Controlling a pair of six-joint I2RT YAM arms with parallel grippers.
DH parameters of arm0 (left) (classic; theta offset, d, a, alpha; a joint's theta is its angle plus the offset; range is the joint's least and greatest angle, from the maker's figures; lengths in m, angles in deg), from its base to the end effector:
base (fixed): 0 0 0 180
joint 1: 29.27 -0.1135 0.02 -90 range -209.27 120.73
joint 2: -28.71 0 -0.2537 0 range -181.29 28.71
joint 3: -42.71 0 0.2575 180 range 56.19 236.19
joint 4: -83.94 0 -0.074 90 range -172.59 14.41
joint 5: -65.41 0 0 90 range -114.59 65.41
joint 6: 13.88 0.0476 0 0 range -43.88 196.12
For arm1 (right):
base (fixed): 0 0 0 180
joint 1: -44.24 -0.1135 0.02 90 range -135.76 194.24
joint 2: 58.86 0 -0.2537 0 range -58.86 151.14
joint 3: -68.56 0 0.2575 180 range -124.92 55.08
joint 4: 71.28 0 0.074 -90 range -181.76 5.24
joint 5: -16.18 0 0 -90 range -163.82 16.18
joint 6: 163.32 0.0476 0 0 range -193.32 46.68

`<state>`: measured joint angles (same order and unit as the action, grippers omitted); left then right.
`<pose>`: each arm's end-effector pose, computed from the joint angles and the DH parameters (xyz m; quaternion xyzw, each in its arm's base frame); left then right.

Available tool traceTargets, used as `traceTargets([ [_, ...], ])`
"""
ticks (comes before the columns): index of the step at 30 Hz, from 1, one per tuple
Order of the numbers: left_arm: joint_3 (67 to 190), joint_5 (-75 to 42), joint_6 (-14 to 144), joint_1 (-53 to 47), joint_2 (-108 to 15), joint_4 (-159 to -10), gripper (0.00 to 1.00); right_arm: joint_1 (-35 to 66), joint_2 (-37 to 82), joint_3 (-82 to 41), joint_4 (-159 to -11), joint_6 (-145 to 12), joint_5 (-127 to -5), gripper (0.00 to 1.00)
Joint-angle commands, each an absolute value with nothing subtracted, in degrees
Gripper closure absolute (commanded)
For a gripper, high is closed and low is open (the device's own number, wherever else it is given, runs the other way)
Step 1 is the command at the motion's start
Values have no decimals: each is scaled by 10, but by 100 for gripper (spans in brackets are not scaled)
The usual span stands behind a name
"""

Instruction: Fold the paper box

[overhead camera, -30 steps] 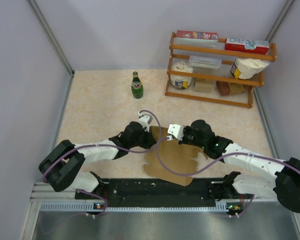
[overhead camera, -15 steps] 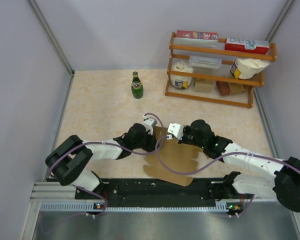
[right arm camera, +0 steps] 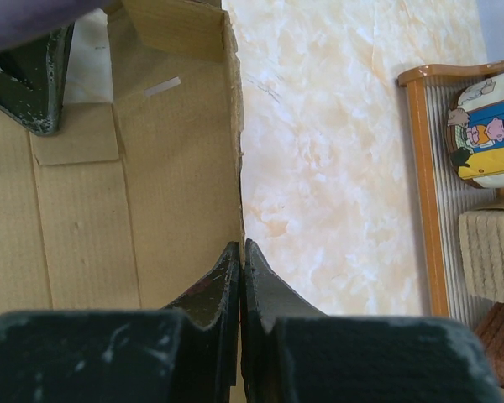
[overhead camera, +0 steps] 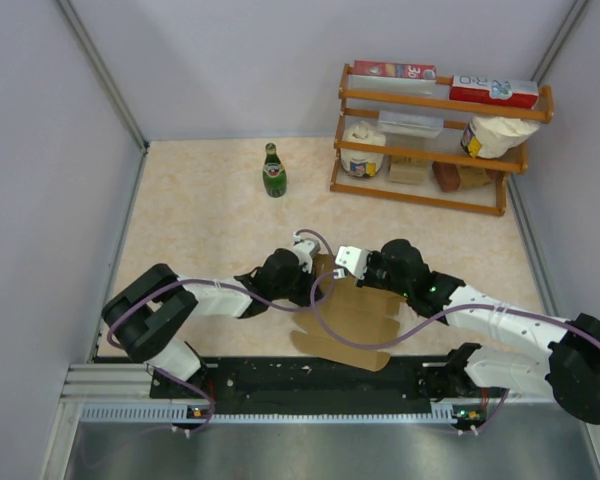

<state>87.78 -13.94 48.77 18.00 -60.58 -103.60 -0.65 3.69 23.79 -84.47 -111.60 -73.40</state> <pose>0.1959 -0.2251 0.1154 0.1949 0.8692 -0.3368 0.3051 0.1787 0.1785 0.1974 -0.5789 0.6497 0.0316 0.4916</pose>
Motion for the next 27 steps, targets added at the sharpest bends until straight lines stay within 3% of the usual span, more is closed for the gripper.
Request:
traceTargets([
  [1,877,-142,483,187,-608,-1053,100,-12,40,221,-821,-1103,-731,100],
  [11,898,-160,532,186,-453,-959,100,-9,40,222,-823,-1101,-736,100],
  [17,913,-241,563,176,-305,-895,100,-6,35,220,-830,-1108,-736,100],
  [22,942,-257,567,100,-274,-868,99,-6,28,219,-844,-1126,-742,100],
  [26,969,-171,555,-5,-324,-879,86,-6,11,214,-869,-1145,-697,100],
  [27,977,-161,554,-19,-340,-883,78,-6,6,213,-874,-1151,-690,100],
])
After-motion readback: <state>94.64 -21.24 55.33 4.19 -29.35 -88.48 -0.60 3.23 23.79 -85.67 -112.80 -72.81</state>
